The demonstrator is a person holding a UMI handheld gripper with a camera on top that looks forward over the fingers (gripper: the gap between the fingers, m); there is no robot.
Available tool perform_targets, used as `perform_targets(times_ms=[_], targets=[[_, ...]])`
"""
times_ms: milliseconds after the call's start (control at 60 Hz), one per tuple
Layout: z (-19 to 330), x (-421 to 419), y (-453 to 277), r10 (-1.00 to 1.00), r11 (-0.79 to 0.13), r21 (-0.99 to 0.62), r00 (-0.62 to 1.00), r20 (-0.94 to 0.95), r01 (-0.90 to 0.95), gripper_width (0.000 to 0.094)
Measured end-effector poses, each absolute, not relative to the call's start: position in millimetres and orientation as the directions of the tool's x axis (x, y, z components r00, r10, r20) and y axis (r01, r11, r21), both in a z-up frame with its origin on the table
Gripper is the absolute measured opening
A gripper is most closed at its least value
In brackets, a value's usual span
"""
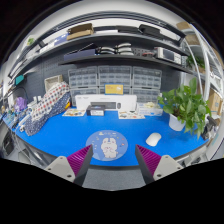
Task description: Arrange mouse
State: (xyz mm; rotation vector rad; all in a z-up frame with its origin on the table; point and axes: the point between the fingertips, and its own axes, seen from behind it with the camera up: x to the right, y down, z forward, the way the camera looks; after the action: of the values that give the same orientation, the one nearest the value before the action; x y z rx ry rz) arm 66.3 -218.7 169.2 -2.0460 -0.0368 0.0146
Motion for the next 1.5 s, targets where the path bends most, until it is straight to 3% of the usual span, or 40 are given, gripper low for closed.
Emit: perform_targets(times_ms=[233, 533, 717, 950, 1500], targets=[[154, 71, -220, 0.031, -0.482, -0.876, 0.999, 0.018, 0.031, 0.0876], [61, 148, -244, -0.066, -0.621, -0.783, 0.998, 0.003, -0.039, 0.0873], [30, 214, -225, -0.121, -0.668, -0.741, 0.993, 0.013, -0.071, 0.0859], [16, 263, -153, -0.110, -0.697, -0.713, 0.994, 0.009, -0.071, 0.0853], [-9, 267, -13, 0.036, -0.757, -0.653, 0.998, -0.042, 0.000, 0.0858]])
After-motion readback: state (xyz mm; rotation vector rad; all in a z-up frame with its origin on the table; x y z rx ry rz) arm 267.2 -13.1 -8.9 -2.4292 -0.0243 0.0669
